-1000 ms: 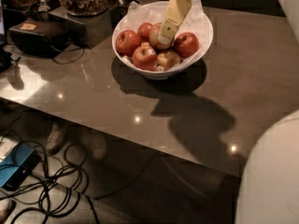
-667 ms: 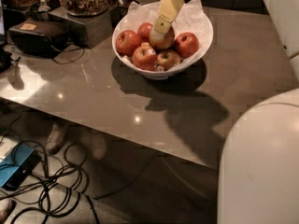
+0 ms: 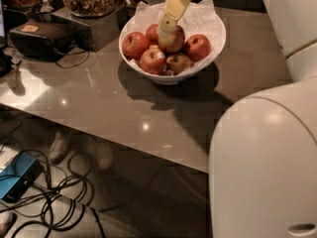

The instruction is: Pick apple from white bowl

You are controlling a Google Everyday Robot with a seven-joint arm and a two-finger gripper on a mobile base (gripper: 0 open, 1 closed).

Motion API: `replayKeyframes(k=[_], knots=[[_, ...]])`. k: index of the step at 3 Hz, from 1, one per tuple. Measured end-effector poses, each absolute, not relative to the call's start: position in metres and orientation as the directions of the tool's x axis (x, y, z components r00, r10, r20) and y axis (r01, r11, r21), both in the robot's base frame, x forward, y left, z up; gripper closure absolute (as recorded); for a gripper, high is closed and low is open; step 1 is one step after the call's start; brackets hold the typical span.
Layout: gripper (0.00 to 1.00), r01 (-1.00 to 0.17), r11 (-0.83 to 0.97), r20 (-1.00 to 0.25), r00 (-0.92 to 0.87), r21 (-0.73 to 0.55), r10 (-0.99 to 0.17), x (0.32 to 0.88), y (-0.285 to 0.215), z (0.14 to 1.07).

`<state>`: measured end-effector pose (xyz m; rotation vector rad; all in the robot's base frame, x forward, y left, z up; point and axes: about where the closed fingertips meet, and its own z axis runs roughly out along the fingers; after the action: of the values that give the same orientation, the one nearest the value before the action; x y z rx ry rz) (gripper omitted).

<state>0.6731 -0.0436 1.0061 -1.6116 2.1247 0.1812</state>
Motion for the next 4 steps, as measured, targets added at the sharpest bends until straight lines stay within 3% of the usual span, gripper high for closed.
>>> replayKeyframes(k=[1,2,4], knots=[[0.04,-0.936,0.314,-0.432,-0.219,-0.161,-0.875,0.681,-0.047,0.998],[0.16,-0.936,0.319,-0.428,-0.229,-0.151,-0.874,0.687,-0.05,0.99],[0.13,-0.936,0.322,-0.416,-0.24,-0.14,-0.877,0.695,-0.051,0.979]])
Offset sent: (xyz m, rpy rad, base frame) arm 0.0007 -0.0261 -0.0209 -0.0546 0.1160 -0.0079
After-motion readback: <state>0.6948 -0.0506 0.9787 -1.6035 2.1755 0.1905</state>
